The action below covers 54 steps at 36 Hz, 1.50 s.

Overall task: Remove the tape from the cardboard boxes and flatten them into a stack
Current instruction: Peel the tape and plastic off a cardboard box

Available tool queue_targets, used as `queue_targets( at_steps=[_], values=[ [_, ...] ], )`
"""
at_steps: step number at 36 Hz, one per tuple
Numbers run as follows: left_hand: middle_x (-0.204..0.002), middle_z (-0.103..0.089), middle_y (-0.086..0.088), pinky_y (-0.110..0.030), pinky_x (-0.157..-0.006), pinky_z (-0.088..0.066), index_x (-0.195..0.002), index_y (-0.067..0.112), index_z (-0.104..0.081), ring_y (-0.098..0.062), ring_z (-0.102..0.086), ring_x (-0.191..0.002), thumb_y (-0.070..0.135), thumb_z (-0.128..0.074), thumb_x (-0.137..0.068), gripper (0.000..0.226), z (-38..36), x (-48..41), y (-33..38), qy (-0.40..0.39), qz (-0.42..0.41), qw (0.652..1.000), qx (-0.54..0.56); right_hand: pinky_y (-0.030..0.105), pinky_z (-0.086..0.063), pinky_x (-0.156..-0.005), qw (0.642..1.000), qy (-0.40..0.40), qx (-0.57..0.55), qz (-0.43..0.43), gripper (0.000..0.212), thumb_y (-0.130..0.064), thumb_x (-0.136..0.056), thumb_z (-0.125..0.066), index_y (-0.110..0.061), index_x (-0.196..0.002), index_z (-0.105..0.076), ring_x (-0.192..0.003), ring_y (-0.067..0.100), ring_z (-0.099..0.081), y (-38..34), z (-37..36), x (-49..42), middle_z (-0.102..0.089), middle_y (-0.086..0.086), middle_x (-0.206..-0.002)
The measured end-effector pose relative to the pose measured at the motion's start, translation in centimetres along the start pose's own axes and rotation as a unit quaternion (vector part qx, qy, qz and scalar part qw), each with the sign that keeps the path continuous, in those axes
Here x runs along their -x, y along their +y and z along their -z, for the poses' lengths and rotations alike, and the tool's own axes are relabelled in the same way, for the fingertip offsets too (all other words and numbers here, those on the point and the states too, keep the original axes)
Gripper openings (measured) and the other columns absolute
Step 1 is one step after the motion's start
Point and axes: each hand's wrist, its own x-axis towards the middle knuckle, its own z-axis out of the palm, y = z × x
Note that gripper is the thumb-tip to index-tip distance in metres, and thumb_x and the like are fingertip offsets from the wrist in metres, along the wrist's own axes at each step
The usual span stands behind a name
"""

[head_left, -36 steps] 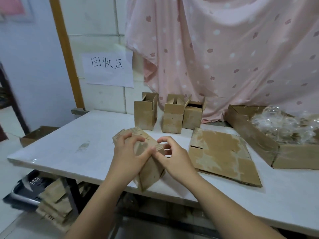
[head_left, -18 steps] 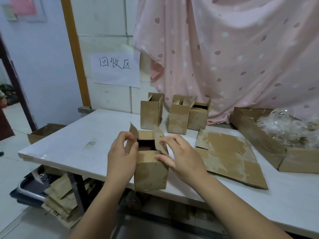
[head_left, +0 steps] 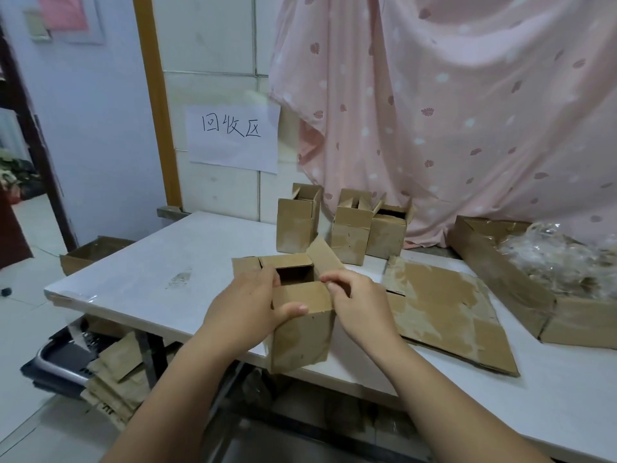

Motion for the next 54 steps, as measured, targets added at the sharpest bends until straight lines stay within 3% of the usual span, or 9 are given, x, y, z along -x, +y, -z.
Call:
queue_targets(
  at_steps=[6, 11, 16, 20, 27, 34, 39, 46, 54],
  values=[
    [-0.09, -0.058, 0.016, -0.035, -0.093, -0.04, -0.073, 0.031, -0.036, -0.01, -0.046, -0.09, 0.056, -0.058, -0.081, 0.034, 0.4, 0.6, 0.8, 0.012, -0.068, 0.997, 0.047, 0.036, -0.054, -0.088, 0.993, 0.037, -0.107, -0.025, 0.025, -0.017, -0.096, -0.051, -0.027, -0.108, -0.071, -0.1, 0.006, -0.06, 0.2, 0.2, 0.0, -0.066, -0.018, -0.096],
    [-0.077, -0.063, 0.014, -0.033, -0.101, 0.035, -0.081, 0.032, -0.063, 0.005, -0.053, -0.089, 0.067, 0.004, -0.086, 0.076, -0.7, 1.0, 1.2, 0.047, -0.107, 0.993, -0.005, 0.027, -0.05, -0.095, 0.987, 0.084, -0.134, 0.021, 0.032, -0.011, -0.096, -0.05, -0.03, -0.114, -0.069, -0.105, -0.004, -0.058, -0.3, 1.0, 0.2, -0.066, -0.022, -0.107],
    [-0.092, -0.066, 0.009, -0.031, -0.113, 0.003, -0.097, 0.03, -0.059, -0.009, -0.059, -0.096, 0.035, -0.02, -0.101, 0.04, -2.1, 0.1, 1.3, 0.061, -0.087, 0.991, -0.083, 0.023, -0.047, -0.091, 0.981, 0.108, -0.04, 0.157, 0.042, -0.006, -0.089, -0.045, -0.027, -0.117, -0.068, -0.104, 0.002, -0.058, -0.6, -0.2, 1.4, -0.068, -0.014, -0.111],
    [-0.126, -0.055, 0.006, -0.023, -0.094, -0.042, -0.121, 0.019, -0.06, -0.012, -0.051, -0.115, -0.001, -0.038, -0.088, 0.045, -3.7, -0.5, 0.5, 0.007, -0.115, 0.987, 0.114, 0.014, -0.043, -0.087, 0.965, 0.149, 0.028, 0.214, 0.049, -0.014, -0.081, -0.035, -0.021, -0.115, -0.069, -0.104, 0.006, -0.057, 0.0, -1.3, 1.8, -0.07, -0.002, -0.112],
    [-0.116, -0.055, 0.012, 0.002, -0.081, -0.035, -0.109, 0.018, -0.069, 0.002, -0.051, -0.105, 0.005, -0.053, -0.091, 0.027, -3.2, 0.2, 0.4, -0.112, -0.14, 0.957, 0.228, 0.013, -0.045, -0.09, 0.975, 0.103, 0.013, 0.198, 0.044, -0.026, -0.083, -0.037, -0.024, -0.11, -0.072, -0.105, 0.003, -0.057, 0.0, -1.4, 1.8, -0.07, -0.007, -0.109],
    [-0.127, -0.049, 0.007, -0.007, -0.073, -0.039, -0.128, 0.029, -0.046, -0.004, -0.05, -0.109, 0.029, -0.06, -0.087, 0.043, -4.5, -0.2, -0.1, -0.119, -0.049, 0.974, 0.188, -0.001, -0.024, -0.095, 0.989, -0.017, 0.026, 0.146, 0.043, -0.041, -0.079, -0.054, -0.037, -0.121, -0.063, -0.117, -0.01, -0.044, -1.3, -1.2, 2.9, -0.06, -0.018, -0.126],
    [-0.133, -0.044, 0.001, -0.035, -0.105, -0.038, -0.124, 0.027, -0.057, -0.017, -0.039, -0.128, 0.051, -0.06, -0.066, 0.062, -5.9, -1.2, -1.6, -0.015, 0.024, 0.978, 0.205, 0.018, -0.034, -0.098, 0.953, -0.086, 0.158, 0.245, 0.057, -0.018, -0.079, -0.053, -0.032, -0.135, -0.052, -0.118, 0.004, -0.046, 0.0, -1.6, 3.0, -0.053, -0.013, -0.137],
    [-0.129, -0.053, -0.008, -0.03, -0.093, -0.042, -0.123, 0.008, -0.057, -0.025, -0.051, -0.117, 0.012, -0.054, -0.088, 0.035, -7.1, -2.3, -2.3, 0.115, 0.107, 0.96, 0.231, 0.012, -0.016, -0.105, 0.935, -0.161, 0.175, 0.265, 0.078, 0.001, -0.073, -0.041, -0.027, -0.145, -0.036, -0.128, 0.009, -0.033, 0.5, -1.1, 2.6, -0.034, -0.01, -0.151],
    [-0.13, -0.051, -0.016, -0.021, -0.105, -0.03, -0.123, 0.0, -0.049, -0.028, -0.045, -0.123, 0.007, -0.037, -0.1, 0.027, -7.9, -4.0, -1.0, -0.051, 0.092, 0.954, 0.281, 0.026, -0.014, -0.116, 0.931, -0.194, 0.141, 0.275, 0.075, -0.001, -0.074, -0.037, -0.025, -0.144, -0.039, -0.132, -0.001, -0.023, 0.5, -0.6, 3.1, -0.033, -0.01, -0.151]
  ],
)
